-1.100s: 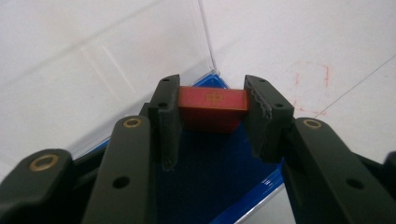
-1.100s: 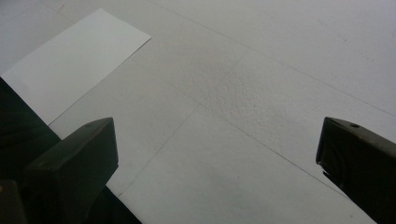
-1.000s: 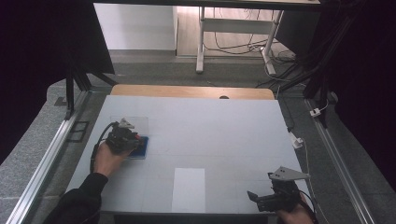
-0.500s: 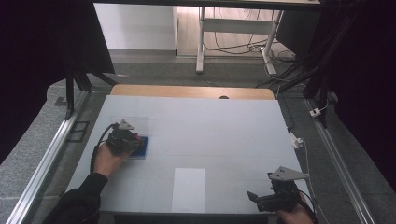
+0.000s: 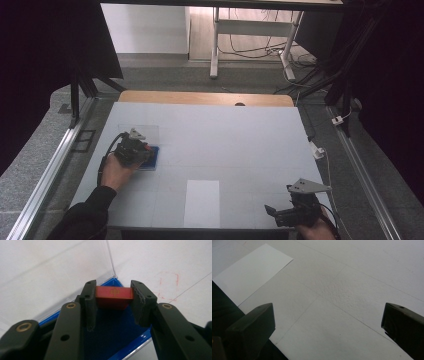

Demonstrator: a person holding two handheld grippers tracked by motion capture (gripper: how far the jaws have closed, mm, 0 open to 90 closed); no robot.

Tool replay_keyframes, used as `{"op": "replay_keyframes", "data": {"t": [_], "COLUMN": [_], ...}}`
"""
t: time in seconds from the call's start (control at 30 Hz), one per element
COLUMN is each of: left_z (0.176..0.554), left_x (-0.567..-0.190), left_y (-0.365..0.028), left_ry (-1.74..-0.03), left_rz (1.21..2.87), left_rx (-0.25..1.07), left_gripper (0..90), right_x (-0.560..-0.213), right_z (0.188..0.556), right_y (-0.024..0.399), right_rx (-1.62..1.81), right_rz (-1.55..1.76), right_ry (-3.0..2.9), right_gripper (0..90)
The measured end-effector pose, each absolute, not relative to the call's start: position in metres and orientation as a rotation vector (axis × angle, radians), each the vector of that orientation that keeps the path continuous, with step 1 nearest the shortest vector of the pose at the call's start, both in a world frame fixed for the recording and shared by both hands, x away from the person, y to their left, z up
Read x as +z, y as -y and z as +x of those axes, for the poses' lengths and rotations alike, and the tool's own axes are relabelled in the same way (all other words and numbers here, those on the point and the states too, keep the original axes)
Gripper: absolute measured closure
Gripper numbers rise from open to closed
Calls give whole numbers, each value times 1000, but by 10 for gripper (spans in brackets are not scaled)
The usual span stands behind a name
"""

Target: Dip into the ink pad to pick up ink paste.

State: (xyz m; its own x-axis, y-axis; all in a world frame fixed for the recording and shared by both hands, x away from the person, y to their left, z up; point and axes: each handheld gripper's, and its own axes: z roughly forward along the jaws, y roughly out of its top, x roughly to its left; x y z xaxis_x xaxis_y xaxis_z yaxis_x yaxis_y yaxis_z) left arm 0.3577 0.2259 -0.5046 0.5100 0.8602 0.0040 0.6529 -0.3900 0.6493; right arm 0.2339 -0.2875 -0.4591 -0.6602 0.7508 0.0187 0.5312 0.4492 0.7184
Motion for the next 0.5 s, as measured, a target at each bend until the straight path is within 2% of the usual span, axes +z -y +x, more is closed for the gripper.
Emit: {"op": "replay_keyframes", "data": {"t": [0.5], "left_z": [351], "left_x": [-491], "left_y": [-239], "left_ry": [-1247], "left_rz": [2075], "left_rx": [452], "left_gripper": [582], "right_x": [-459], "right_z": [234], "right_y": [287], "right_rx": [1026], "right_rz": [1095], "right_ry": [-2400], "right_gripper": [0]}}
